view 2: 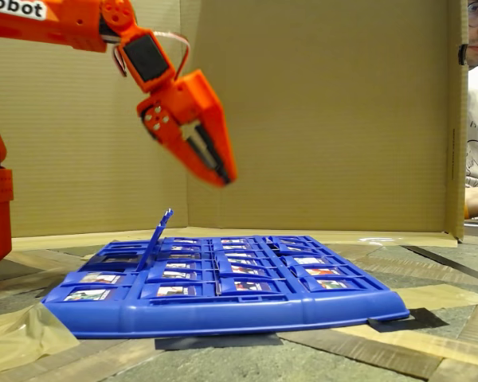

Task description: Flip A2.

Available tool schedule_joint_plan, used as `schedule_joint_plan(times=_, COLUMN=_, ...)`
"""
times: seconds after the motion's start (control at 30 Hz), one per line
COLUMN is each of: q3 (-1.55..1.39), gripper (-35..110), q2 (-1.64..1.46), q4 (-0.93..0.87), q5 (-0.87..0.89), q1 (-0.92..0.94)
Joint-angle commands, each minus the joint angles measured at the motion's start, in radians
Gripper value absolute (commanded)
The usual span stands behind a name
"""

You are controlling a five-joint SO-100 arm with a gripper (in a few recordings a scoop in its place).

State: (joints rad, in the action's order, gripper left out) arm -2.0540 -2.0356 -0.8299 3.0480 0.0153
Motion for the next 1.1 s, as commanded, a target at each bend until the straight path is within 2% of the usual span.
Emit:
schedule_joint_plan(times=0.0, q3=-0.071, gripper=0, q2=-0.104, q4=0.143, q5=0.032, q1=0.009)
schedule_joint_plan(times=0.43, q3=-0.411, gripper=0, q2=-0.517, q4=0.591, q5=0.043, q1=0.018)
schedule_joint_plan(times=1.07, q3=-0.930, gripper=0, q2=-1.066, q4=1.572, q5=0.058, q1=-0.041)
